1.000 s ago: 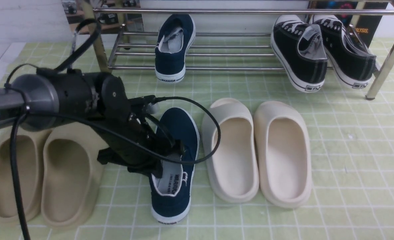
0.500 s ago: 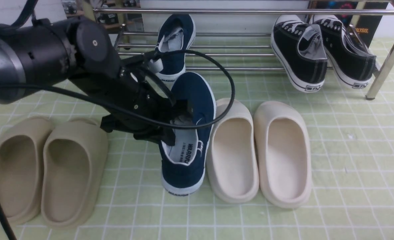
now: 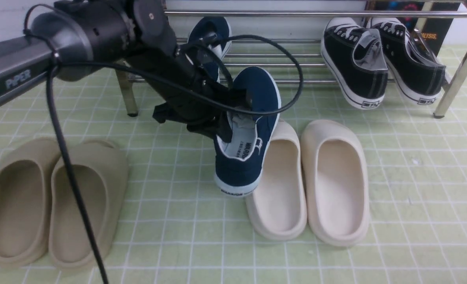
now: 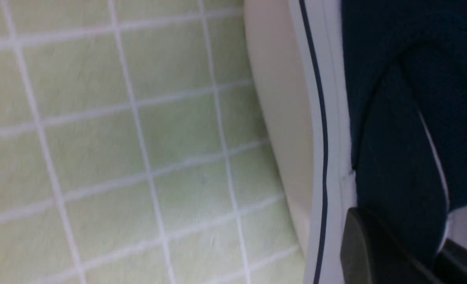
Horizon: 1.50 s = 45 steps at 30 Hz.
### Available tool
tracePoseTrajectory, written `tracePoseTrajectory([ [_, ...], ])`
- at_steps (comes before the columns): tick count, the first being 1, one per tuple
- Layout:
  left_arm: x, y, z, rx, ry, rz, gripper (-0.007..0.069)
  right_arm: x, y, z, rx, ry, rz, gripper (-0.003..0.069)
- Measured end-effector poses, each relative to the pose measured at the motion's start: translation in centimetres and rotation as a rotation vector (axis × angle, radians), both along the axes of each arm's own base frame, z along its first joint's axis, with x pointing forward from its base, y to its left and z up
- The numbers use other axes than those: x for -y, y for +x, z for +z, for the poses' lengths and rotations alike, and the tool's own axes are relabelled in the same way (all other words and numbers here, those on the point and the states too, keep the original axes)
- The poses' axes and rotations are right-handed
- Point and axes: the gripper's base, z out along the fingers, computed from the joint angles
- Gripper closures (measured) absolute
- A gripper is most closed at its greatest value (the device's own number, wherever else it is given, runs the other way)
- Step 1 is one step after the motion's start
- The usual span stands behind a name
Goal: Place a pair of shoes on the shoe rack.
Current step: Use the left arm to put a shoe into the shoe rack
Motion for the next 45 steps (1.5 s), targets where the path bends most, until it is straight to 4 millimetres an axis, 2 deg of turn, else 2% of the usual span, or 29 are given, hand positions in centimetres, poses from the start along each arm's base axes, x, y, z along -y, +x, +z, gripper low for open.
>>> tracePoseTrajectory([
  [7,1.9,4.7,-0.7,0.026,-0.001,-0.029,0.0627,0.0,0.0,0.0,0.0,0.0,0.0,0.042],
  [13,3.3,8.7,-0.9,0.077,-0.017,0.029,0.0627,0.0,0.0,0.0,0.0,0.0,0.0,0.042],
  [16,3.6,9.5,-0.2,0.087,-0.029,0.042,0.0627,0.0,0.0,0.0,0.0,0.0,0.0,0.042],
  [19,3.6,9.6,0.3,0.08,-0.033,0.043,0.0627,0.0,0.0,0.0,0.0,0.0,0.0,0.042],
  [25,3.5,9.4,2.6,0.115,-0.059,0.058,0.0627,0.0,0.0,0.0,0.0,0.0,0.0,0.042],
  [37,3.5,9.4,2.9,0.103,-0.086,0.084,0.0627,0.0,0.0,0.0,0.0,0.0,0.0,0.042],
  [39,3.4,9.3,3.3,0.11,-0.088,0.085,0.0627,0.0,0.0,0.0,0.0,0.0,0.0,0.042],
  [43,2.9,8.6,5.3,0.15,-0.102,0.084,0.0627,0.0,0.0,0.0,0.0,0.0,0.0,0.042],
  [45,2.8,8.6,5.4,0.157,-0.091,0.084,0.0627,0.0,0.0,0.0,0.0,0.0,0.0,0.042],
])
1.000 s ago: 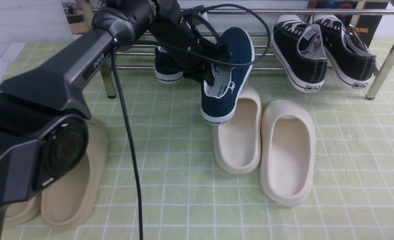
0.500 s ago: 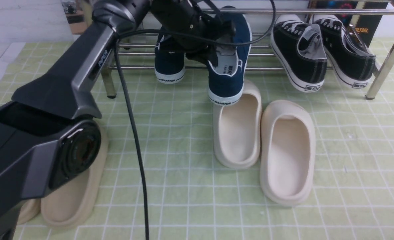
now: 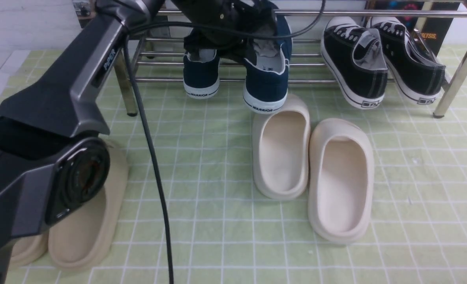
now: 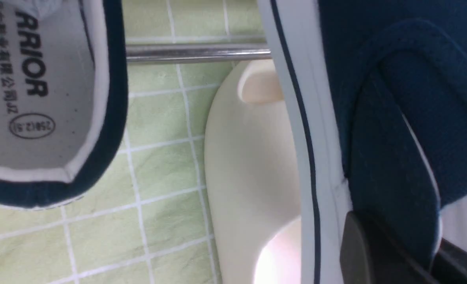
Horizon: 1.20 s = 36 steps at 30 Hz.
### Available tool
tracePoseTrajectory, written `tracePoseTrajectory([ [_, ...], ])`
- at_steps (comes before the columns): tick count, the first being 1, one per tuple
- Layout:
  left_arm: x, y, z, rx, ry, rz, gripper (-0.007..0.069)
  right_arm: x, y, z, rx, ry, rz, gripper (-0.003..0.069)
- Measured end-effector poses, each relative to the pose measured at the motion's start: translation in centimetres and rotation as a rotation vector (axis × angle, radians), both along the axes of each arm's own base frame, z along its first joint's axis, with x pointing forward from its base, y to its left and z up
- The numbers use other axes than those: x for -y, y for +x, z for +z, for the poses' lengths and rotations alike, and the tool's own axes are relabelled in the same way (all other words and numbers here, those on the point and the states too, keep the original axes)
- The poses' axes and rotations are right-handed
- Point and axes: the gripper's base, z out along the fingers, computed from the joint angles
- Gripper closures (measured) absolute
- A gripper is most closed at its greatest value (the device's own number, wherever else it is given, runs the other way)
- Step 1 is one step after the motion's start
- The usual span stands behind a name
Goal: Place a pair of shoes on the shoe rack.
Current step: Use the left arm to put a shoe into the shoe rack
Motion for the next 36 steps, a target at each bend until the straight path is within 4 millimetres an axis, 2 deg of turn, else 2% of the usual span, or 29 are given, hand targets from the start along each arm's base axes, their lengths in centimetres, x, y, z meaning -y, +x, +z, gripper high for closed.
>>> tracePoseTrajectory([
  [15,0.0,0.9,-1.9,-0.009,0.043,0.008,0.0627,0.0,0.0,0.0,0.0,0.0,0.0,0.042],
  [19,0.2,1.4,-1.9,0.043,0.019,0.027,0.0627,0.0,0.0,0.0,0.0,0.0,0.0,0.042],
  [30,-0.2,3.8,-3.8,0.185,0.098,0.095,0.0627,0.0,0.0,0.0,0.0,0.0,0.0,0.042],
  [36,-0.1,4.8,-5.0,0.234,0.086,0.115,0.0627,0.0,0.0,0.0,-0.001,0.001,0.0,0.042],
])
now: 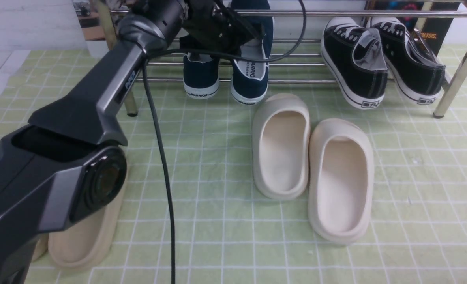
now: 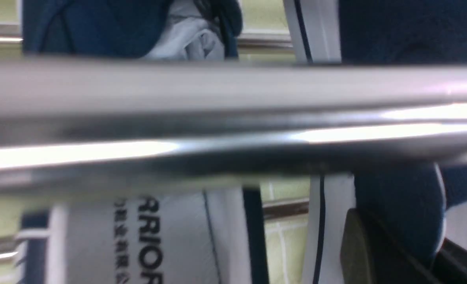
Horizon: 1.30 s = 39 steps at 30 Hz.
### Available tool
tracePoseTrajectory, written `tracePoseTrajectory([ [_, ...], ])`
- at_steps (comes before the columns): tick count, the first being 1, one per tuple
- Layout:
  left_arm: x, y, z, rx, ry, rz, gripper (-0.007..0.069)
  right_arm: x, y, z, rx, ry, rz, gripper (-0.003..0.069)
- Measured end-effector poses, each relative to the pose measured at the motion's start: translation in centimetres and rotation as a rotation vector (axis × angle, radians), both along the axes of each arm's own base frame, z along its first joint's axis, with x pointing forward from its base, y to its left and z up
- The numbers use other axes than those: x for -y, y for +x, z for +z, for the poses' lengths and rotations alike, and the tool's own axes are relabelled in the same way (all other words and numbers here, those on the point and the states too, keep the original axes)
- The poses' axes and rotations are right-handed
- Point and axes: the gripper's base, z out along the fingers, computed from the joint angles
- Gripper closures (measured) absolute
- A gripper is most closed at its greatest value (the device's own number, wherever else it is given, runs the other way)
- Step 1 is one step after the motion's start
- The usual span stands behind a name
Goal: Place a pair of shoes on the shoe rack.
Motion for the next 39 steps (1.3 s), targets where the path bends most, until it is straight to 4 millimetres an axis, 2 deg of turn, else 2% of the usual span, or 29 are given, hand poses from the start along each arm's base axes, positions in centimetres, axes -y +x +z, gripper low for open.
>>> tracePoseTrajectory([
  [6,0.2,0.3,-1.1,-0.01,-0.002,-0.001,0.0603,0.0,0.0,0.0,0.0,0.0,0.0,0.042],
  [11,0.2,0.4,-0.7,0.019,-0.014,0.002,0.0464,0.0,0.0,0.0,0.0,0.0,0.0,0.042],
  [14,0.0,0.0,0.8,0.031,-0.019,0.0,0.0316,0.0,0.0,0.0,0.0,0.0,0.0,0.042],
  [15,0.0,-0.1,1.1,0.033,-0.02,-0.001,0.0309,0.0,0.0,0.0,0.0,0.0,0.0,0.042],
  [17,-0.2,-0.8,3.0,0.054,-0.026,-0.013,0.0227,0.0,0.0,0.0,0.0,0.0,0.0,0.042],
  [22,-0.7,-2.4,6.1,0.073,-0.011,-0.04,0.0195,0.0,0.0,0.0,0.0,0.0,0.0,0.042],
  [25,-1.1,-3.4,7.1,0.043,0.03,-0.074,0.022,0.0,0.0,0.0,0.0,0.0,0.0,0.042],
  [27,-1.5,-4.9,7.9,-0.02,0.092,-0.135,0.0305,0.0,0.0,0.0,0.0,-0.001,0.0,0.042],
  [28,-1.5,-5.0,8.0,-0.023,0.097,-0.139,0.0305,0.0,0.0,0.0,0.0,-0.001,0.0,0.042],
  [30,-1.9,-6.0,9.2,-0.034,0.116,-0.16,0.0427,0.0,0.0,0.0,0.0,-0.001,0.0,0.042],
  [31,-1.9,-6.1,9.3,-0.036,0.116,-0.16,0.0448,0.0,0.0,0.0,0.0,-0.001,0.0,0.042],
  [33,-2.4,-7.6,11.6,-0.003,0.108,-0.161,0.0586,0.0,0.0,0.0,0.0,-0.001,0.0,0.042],
  [34,-2.4,-7.6,11.5,-0.007,0.109,-0.161,0.0596,0.0,0.0,0.0,0.0,-0.001,0.0,0.042],
  [35,-3.0,-9.1,13.6,0.024,0.103,-0.162,0.0638,0.0,0.0,0.0,0.0,-0.001,0.0,0.042],
  [36,-3.4,-10.2,15.0,0.045,0.101,-0.165,0.0638,0.0,0.0,0.0,0.0,-0.001,0.0,0.042],
  [37,-3.6,-10.4,15.4,0.054,0.098,-0.164,0.0638,0.0,0.0,0.0,0.0,-0.001,0.0,0.042],
  [39,-4.9,-13.8,18.7,0.106,0.102,-0.178,0.0638,0.0,0.0,0.0,0.0,-0.001,0.0,0.042],
])
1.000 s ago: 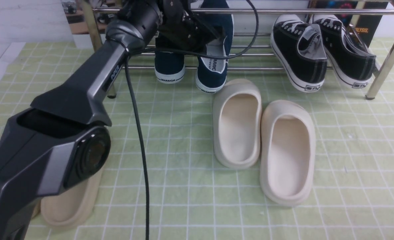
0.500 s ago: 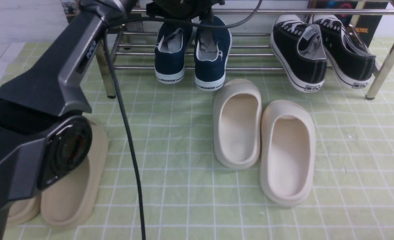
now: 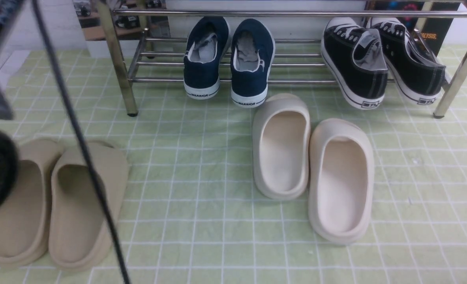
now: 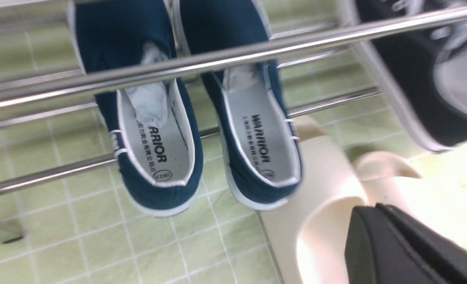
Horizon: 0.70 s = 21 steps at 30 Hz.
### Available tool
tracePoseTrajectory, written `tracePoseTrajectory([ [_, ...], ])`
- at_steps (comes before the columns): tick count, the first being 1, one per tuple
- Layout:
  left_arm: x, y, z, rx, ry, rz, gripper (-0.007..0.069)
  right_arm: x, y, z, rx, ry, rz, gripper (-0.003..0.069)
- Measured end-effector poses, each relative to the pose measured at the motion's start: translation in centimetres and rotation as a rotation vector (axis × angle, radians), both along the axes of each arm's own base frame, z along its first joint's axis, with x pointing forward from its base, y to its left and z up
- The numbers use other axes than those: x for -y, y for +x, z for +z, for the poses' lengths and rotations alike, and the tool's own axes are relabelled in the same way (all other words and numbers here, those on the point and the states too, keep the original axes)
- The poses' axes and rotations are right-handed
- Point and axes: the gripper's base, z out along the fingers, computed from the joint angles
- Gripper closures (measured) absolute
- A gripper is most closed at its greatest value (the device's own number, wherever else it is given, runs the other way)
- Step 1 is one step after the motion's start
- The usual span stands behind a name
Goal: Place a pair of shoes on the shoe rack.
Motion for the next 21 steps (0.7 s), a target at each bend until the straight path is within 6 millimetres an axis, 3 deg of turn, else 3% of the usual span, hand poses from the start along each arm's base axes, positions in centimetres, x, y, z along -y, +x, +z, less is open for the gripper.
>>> tracePoseTrajectory([
  [3,-2.2,-5.6,3.2,0.043,0.011,-0.021,0.0638,0.0,0.0,0.0,0.0,0.0,0.0,0.042],
  [5,-3.3,-8.4,3.7,0.04,0.023,-0.03,0.0638,0.0,0.0,0.0,0.0,0.0,0.0,0.042],
  [8,-5.4,-13.5,2.4,0.055,0.028,-0.022,0.0638,0.0,0.0,0.0,0.0,0.0,0.0,0.042],
  [11,-6.9,-16.7,1.2,0.155,-0.01,0.011,0.0638,0.0,0.0,0.0,0.0,0.0,0.0,0.042],
  [12,-7.8,-18.5,-1.0,0.212,-0.04,0.037,0.0638,0.0,0.0,0.0,0.0,0.0,0.0,0.042],
  [14,-8.8,-20.8,-3.1,0.258,-0.073,0.06,0.0638,0.0,0.0,0.0,0.0,0.0,0.0,0.042],
  [15,-10.1,-23.8,-5.1,0.361,-0.139,0.088,0.0638,0.0,0.0,0.0,0.0,0.0,0.0,0.042],
  [16,-10.6,-24.9,-7.3,0.374,-0.152,0.099,0.0638,0.0,0.0,0.0,0.0,0.0,0.0,0.042],
  [17,-10.8,-25.4,-6.9,0.404,-0.166,0.101,0.0638,0.0,0.0,0.0,0.0,0.0,0.0,0.042],
  [18,-11.7,-27.4,-9.5,0.463,-0.198,0.118,0.0638,0.0,0.0,0.0,0.0,0.0,0.0,0.042],
  [21,-13.3,-30.8,-14.7,0.557,-0.262,0.144,0.0638,0.0,0.0,0.0,0.0,0.0,0.0,0.042],
])
